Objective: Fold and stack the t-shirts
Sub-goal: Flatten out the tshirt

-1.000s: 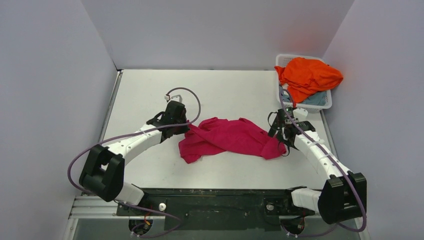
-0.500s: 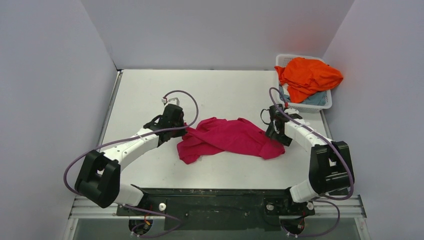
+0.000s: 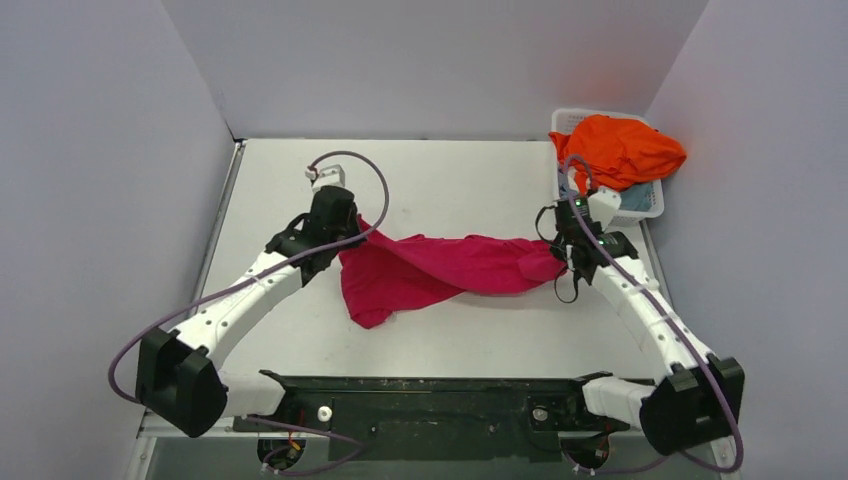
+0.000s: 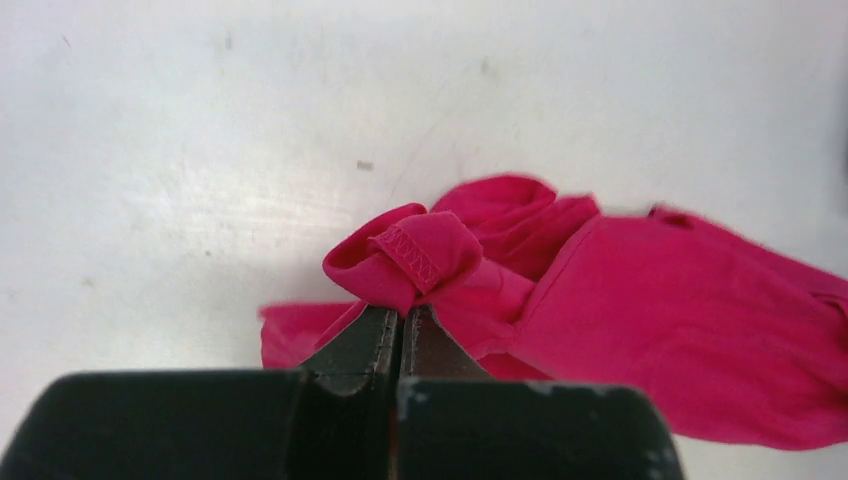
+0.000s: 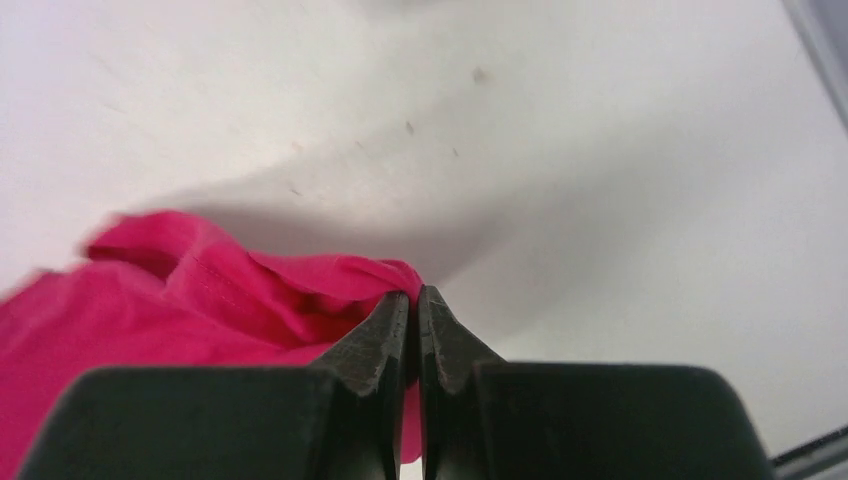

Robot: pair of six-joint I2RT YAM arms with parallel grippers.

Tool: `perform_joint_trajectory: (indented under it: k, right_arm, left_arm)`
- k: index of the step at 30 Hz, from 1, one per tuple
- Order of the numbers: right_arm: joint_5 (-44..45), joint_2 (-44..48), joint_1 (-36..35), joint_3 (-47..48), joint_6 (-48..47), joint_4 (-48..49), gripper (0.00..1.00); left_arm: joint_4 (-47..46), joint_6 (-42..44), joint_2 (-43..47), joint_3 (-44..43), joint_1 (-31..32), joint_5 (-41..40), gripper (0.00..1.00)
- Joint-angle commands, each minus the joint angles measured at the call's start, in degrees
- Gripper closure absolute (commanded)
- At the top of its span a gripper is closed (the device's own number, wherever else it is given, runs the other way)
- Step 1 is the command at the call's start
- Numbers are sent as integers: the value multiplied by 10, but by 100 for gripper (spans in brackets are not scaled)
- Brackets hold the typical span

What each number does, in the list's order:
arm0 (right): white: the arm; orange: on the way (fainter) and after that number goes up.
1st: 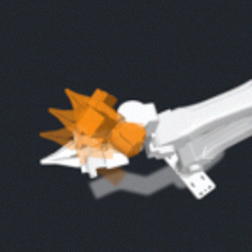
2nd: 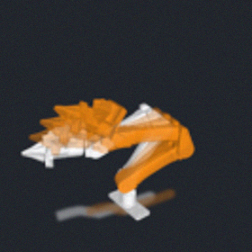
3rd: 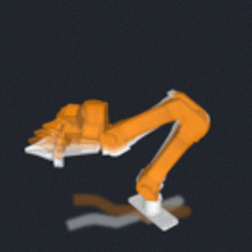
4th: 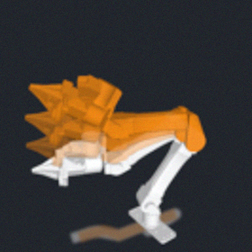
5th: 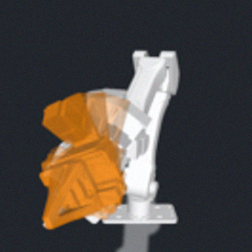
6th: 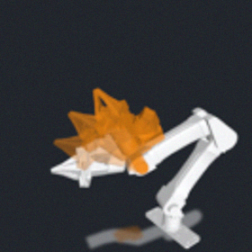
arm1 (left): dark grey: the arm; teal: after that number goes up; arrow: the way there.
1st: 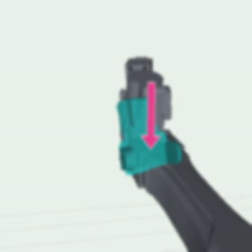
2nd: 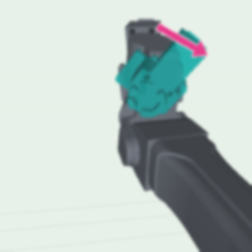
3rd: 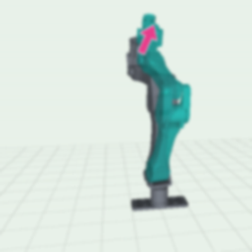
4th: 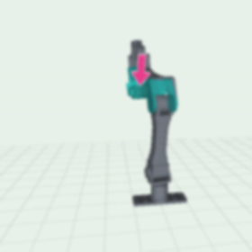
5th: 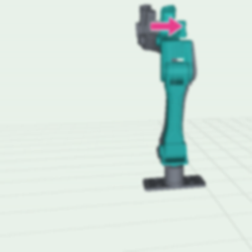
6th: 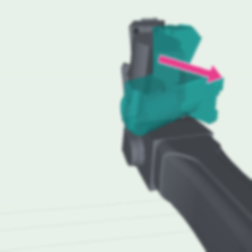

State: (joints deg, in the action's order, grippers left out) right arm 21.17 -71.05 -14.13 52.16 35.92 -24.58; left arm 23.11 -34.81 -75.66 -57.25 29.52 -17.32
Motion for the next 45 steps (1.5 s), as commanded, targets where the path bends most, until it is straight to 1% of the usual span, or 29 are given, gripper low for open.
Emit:
perform_joint_trajectory:
  k: [1, 2, 5, 8, 12, 15, 19, 22, 26, 29, 32, 33, 34, 35, 36, 37, 38, 39, 40, 41, 42, 43, 44, 45]
  right_arm:
    - [43, 120, -3, 79, -40, -20, 100]
    - [42, 150, -3, 99, -51, -18, 100]
    - [33, 201, -2, 137, -74, -6, 100]
    - [32, 253, -2, 186, -83, 0, 100]
    - [-12, 297, -2, 249, -80, 8, 100]
    - [-53, 314, -2, 302, -73, 8, 100]
    - [-122, 335, -1, 348, -51, 6, 100]
    - [-185, 352, -2, 361, -26, 1, 100]
    - [-244, 376, -2, 351, 11, 1, 100]
    - [-271, 389, -2, 327, 37, 1, 100]
    - [-281, 397, -2, 261, 64, -1, 100]
    - [-278, 402, -2, 244, 80, -1, 100]
    - [-276, 405, -2, 203, 86, -1, 100]
    - [-270, 406, -2, 182, 98, -2, 100]
    - [-267, 404, -2, 135, 102, -3, 100]
    - [-258, 398, -2, 113, 112, -8, 100]
    - [-248, 394, -2, 62, 118, -10, 100]
    - [-226, 377, -2, 38, 133, -9, 100]
    - [-208, 366, -2, -10, 137, -5, 100]
    - [-162, 332, -2, -28, 140, 0, 100]
    - [-138, 308, 3, -48, 131, 0, 100]
    - [-84, 256, 10, -49, 125, -3, 100]
    - [-61, 225, 14, -35, 108, -8, 96]
    - [-21, 167, 17, -21, 101, -29, 80]
  left_arm:
    - [-2, 23, 87, -99, -4, -84, 100]
    - [-6, 26, 112, -107, -4, -91, 100]
    - [-18, 39, 165, -138, -4, -124, 100]
    - [-28, 60, 229, -175, -4, -136, 100]
    - [-66, 92, 294, -208, -3, -111, 100]
    - [-73, 103, 331, -236, -4, -93, 100]
    - [-64, 114, 351, -285, -3, -77, 100]
    - [-47, 123, 356, -327, -3, -75, 100]
    - [-38, 129, 362, -351, -4, -74, 100]
    - [-34, 128, 360, -348, -4, -75, 100]
    - [-31, 119, 352, -315, -3, -95, 100]
    - [-31, 116, 346, -290, -3, -104, 100]
    - [-31, 109, 342, -276, -3, -126, 100]
    - [-28, 105, 331, -241, -3, -158, 100]
    - [-24, 92, 323, -224, -3, -177, 100]
    - [-15, 78, 303, -186, -3, -214, 100]
    - [-12, 72, 289, -168, -4, -232, 100]
    - [-15, 59, 253, -129, -5, -269, 100]
    - [-24, 56, 232, -108, -10, -284, 100]
    - [-53, 52, 178, -74, -19, -291, 100]
    - [-62, 44, 108, -66, -54, -275, 100]
    - [-57, 18, 70, -76, -76, -217, 100]
    - [-43, 2, -9, -94, -125, -175, 100]
    - [9, -26, -46, -146, -145, -112, 100]
